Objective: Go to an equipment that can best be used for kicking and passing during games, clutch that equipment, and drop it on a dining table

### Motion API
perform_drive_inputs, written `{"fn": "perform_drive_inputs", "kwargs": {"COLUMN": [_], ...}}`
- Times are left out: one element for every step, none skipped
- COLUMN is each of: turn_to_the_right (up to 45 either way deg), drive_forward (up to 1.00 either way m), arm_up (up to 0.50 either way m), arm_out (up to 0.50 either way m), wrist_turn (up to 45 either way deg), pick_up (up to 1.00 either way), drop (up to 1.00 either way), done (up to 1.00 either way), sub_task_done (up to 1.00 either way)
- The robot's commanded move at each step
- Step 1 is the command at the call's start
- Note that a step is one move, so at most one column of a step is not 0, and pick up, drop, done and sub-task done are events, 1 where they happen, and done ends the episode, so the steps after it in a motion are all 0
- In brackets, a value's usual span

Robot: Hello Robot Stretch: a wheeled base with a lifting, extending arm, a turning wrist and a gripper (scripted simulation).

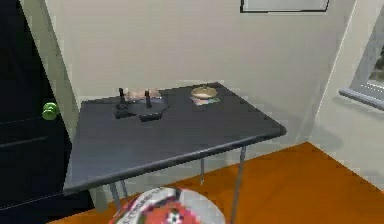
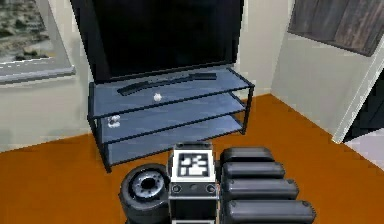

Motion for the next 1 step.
{"fn": "perform_drive_inputs", "kwargs": {"turn_to_the_right": [-3.0], "drive_forward": [0.00], "arm_up": [0.00], "arm_out": [0.00], "wrist_turn": [0.0], "pick_up": [0.00], "drop": [0.00], "done": [0.00], "sub_task_done": [0.00]}}
